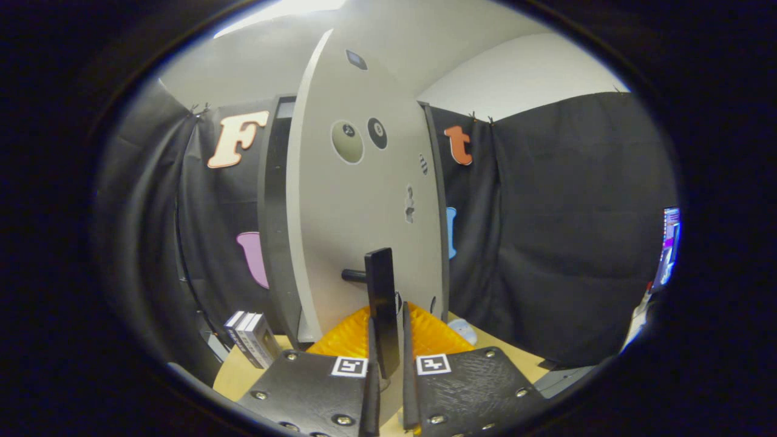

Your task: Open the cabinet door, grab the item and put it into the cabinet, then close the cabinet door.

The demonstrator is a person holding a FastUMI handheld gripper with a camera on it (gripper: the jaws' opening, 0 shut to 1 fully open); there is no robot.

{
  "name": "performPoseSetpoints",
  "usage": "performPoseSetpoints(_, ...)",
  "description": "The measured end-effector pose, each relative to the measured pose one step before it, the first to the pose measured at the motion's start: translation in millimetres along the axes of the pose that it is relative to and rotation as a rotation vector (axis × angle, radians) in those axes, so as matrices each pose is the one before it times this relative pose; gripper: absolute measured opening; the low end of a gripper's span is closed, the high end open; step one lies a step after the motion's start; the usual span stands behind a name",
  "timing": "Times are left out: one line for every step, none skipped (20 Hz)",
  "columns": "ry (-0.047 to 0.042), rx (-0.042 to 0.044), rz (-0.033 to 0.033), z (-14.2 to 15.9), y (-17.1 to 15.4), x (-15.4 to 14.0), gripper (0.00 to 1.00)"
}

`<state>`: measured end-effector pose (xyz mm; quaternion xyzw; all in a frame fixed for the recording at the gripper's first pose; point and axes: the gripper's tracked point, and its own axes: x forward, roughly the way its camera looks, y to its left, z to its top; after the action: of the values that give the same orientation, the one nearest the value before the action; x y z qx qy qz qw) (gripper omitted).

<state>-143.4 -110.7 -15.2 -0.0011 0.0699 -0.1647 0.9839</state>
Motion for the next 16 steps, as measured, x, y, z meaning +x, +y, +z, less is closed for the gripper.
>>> performPoseSetpoints(0.00218, -0.00601, -0.00639, 0.12, -2.16, -0.82, 0.15)
performPoseSetpoints(-0.00312, -0.01013, -0.00703, 0.72, -5.88, -0.45, 0.15)
performPoseSetpoints(-0.00211, -0.01265, -0.0079, 1.5, -6.89, -1.39, 0.15)
performPoseSetpoints(-0.00167, -0.01043, -0.00672, 1.18, -10.1, -1.74, 0.15)
performPoseSetpoints(0.00184, -0.00261, -0.00465, 0.74, -10.77, -2.47, 0.15)
performPoseSetpoints(0.00605, 0.00683, -0.00164, 1.2, -9.55, -3.77, 0.15)
performPoseSetpoints(0.00849, 0.00993, 0.00006, 0.37, -9.2, -2.62, 0.15)
performPoseSetpoints(0.01085, 0.01428, -0.00091, -1.07, -6.6, 0.01, 0.15)
performPoseSetpoints(0.00686, 0.01078, 0.0155, 0.98, -4.64, -1.21, 0.15)
performPoseSetpoints(0.00479, -0.00293, -0.00835, -0.28, -9.78, -1.84, 0.09)
performPoseSetpoints(-0.00221, -0.01215, -0.01211, 1.32, -10.44, 6.91, 0.02)
performPoseSetpoints(0.00065, -0.02439, -0.01022, -2.21, -12.77, -0.82, 0.08)
performPoseSetpoints(-0.0021, -0.00603, -0.0117, 2.14, -13.53, 0.0, 0.08)
performPoseSetpoints(0.00087, 0.01054, -0.00478, 3.74, -10.72, 1.01, 0.08)
performPoseSetpoints(0.0096, 0.01318, 0.00547, 0.19, -9.31, 1.82, 0.08)
performPoseSetpoints(0.00188, 0.01958, 0.02827, -0.15, -5.1, -0.14, 0.07)
